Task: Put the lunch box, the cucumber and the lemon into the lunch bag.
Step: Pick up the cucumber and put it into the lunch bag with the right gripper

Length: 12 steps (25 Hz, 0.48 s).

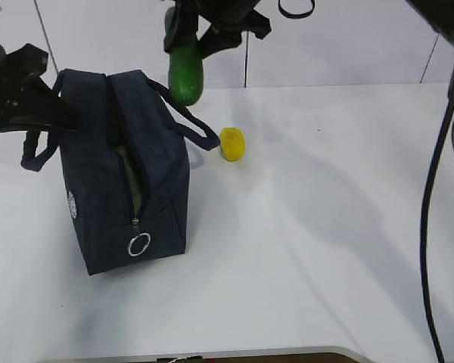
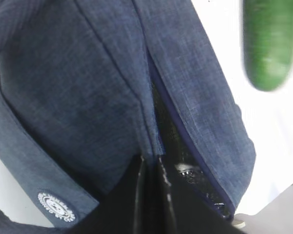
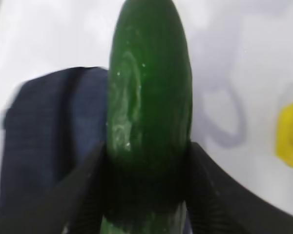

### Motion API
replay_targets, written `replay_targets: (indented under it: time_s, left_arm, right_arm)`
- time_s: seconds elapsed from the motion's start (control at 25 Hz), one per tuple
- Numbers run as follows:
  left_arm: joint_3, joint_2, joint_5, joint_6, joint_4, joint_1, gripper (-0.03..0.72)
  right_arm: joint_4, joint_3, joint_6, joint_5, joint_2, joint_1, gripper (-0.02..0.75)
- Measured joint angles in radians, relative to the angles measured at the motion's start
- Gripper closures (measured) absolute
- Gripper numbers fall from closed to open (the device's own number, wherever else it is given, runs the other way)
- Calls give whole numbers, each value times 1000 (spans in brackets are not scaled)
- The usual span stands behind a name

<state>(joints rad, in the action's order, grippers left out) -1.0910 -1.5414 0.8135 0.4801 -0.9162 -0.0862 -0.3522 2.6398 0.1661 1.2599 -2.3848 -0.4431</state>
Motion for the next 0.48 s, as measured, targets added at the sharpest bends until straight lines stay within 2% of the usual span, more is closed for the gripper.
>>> replay_targets:
  time_s: [0.32, 0.48]
  left_arm:
    - [0, 0, 5, 0, 0, 0, 691]
    - [0, 0, 12, 2, 2, 0, 691]
  right_arm:
    - [-222, 2, -89, 0, 70, -13, 382]
    - [-235, 2, -110, 0, 72, -61, 382]
